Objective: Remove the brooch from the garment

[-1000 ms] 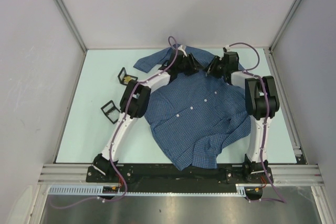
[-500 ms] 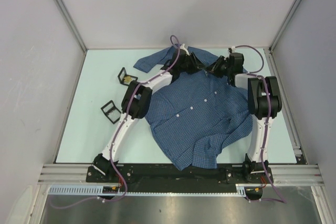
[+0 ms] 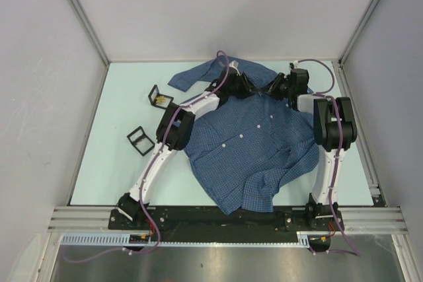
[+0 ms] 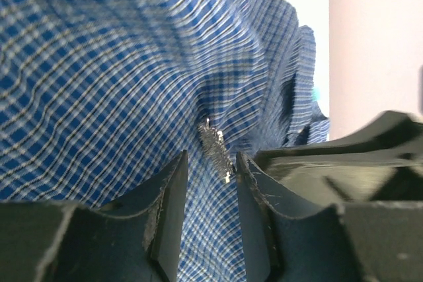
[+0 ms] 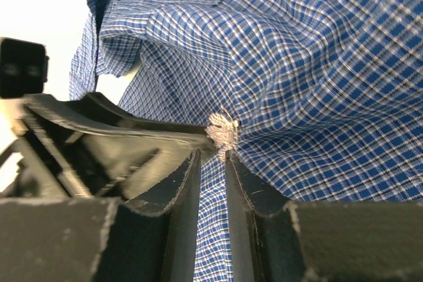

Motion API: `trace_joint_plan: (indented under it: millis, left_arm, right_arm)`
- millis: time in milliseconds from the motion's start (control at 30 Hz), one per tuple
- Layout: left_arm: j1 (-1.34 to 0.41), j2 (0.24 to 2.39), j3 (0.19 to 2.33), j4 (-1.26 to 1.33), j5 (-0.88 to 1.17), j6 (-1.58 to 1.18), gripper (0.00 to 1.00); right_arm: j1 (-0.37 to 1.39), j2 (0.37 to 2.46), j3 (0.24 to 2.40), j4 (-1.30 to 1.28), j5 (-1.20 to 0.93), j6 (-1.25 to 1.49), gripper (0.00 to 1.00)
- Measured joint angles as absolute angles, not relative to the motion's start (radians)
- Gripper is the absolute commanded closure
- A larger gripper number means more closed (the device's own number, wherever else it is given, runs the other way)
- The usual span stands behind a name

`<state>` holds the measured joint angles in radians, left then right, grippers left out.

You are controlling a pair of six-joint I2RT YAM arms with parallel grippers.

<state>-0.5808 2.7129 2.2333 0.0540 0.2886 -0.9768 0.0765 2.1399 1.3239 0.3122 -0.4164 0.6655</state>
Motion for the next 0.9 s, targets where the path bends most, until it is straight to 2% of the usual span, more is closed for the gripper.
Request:
trace_joint_plan:
  millis: [333, 400, 533, 733, 900]
  left_arm:
    - [-0.591, 2.733, 2.254, 0.041, 0.291, -0.995, 0.75]
    - [-0.591, 2.734, 2.254, 0.041, 0.291, -0.995, 0.75]
    - [-0.593, 2.734, 2.254, 0.041, 0.291, -0.992, 0.65]
    - [-0.593, 2.733, 2.242, 0.056, 0.292, -0.99, 0.57]
    - [-0.593, 2.72, 2.207, 0.099, 0.292, -0.991, 0.57]
  right_arm:
    - [0.077, 2.127, 1.324, 0.31, -0.396, 0.641, 0.75]
    - [0.077, 2.127, 1.324, 0.31, -0.392, 0.635, 0.75]
    - [0.077, 2.127, 1.324, 0.313, -0.389, 0.633, 0.76]
    - [0.077, 2.127, 1.324, 0.313, -0.39, 0.633, 0.76]
    - [0.077, 2.128, 1.324, 0.314, -0.39, 0.632, 0.76]
